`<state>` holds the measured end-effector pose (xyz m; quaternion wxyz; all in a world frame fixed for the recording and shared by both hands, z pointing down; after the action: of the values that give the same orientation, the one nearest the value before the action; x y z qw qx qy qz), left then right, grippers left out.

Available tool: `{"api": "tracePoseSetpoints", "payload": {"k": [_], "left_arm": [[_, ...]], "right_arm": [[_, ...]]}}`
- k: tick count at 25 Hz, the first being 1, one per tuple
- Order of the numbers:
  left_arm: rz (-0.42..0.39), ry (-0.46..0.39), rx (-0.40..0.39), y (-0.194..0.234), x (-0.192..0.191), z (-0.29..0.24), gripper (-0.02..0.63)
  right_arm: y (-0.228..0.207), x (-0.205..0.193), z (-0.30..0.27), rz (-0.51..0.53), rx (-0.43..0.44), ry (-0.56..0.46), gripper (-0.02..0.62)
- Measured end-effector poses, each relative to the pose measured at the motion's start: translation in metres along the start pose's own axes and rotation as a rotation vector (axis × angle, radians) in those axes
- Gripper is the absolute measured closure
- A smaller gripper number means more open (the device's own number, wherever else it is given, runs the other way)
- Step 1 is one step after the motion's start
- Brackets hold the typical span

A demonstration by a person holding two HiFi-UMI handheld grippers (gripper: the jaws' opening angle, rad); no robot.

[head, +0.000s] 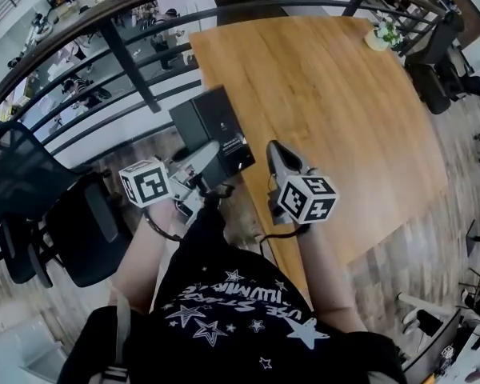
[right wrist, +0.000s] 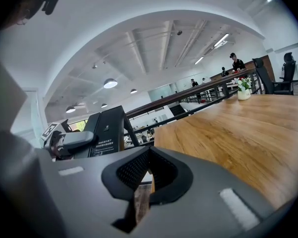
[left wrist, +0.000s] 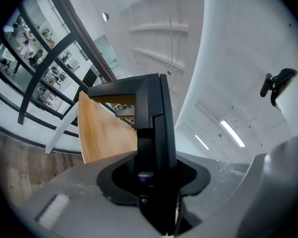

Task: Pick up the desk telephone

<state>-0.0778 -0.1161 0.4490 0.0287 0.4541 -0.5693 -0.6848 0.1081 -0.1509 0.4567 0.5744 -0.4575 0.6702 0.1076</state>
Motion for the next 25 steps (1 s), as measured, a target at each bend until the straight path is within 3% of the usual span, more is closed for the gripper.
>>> {"api": "tracePoseSetpoints", "payload": {"k": [14,25], "left_arm": [[-0.01,-0.073,0.077,-0.037,-0.057,0.085,0.434],[-0.003,-0.108,-0.002,-0.051,-0.059,0.11,0.434]], "right_arm": [[0.05,-0.042,0.049,0.019,0.099,0.029,0.594],[0.067,-0.052,0.058,-0.007,0.08,-0.001,0.594]]}}
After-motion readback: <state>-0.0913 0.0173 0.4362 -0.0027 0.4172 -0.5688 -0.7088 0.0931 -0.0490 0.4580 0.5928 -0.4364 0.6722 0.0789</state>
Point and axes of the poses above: the fingertips, and each gripper's own axes: z backward along the fingers, y to its left, x out of its top, the point moved 4 cm from there along z, backward along the fingers, and after that the axes turned 1 degree about x, right-handed, at the moved point
